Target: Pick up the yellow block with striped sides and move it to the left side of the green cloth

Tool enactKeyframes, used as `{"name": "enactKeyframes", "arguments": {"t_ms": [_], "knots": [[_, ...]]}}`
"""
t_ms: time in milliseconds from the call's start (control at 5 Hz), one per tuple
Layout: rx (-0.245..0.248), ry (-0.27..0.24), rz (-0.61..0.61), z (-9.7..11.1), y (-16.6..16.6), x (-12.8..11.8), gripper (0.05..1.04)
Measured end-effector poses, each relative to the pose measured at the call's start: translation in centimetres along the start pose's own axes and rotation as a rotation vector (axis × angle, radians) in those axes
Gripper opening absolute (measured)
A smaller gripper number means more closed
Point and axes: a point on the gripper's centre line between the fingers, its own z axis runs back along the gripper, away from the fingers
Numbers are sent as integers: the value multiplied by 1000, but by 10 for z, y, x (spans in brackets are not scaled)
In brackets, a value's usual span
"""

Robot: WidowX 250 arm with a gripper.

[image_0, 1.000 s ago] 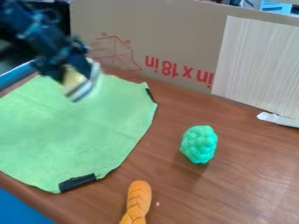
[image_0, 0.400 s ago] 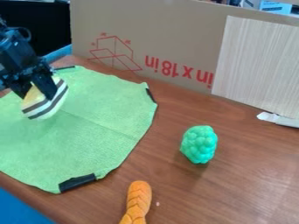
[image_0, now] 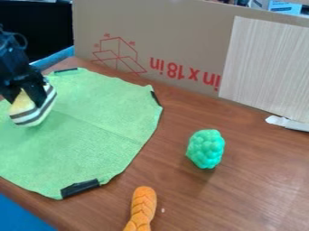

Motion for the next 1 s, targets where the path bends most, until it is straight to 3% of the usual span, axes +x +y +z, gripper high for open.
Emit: {"name": "enactKeyframes", "arguments": {"t_ms": [400,600,800,1000], "knots": [[5,-22,49,16,26,-7,619],[16,-41,46,22,48,-10,681],[18,-15,36,15,61,-18,836],[-13,-19,43,20,71,-21,1006]]}}
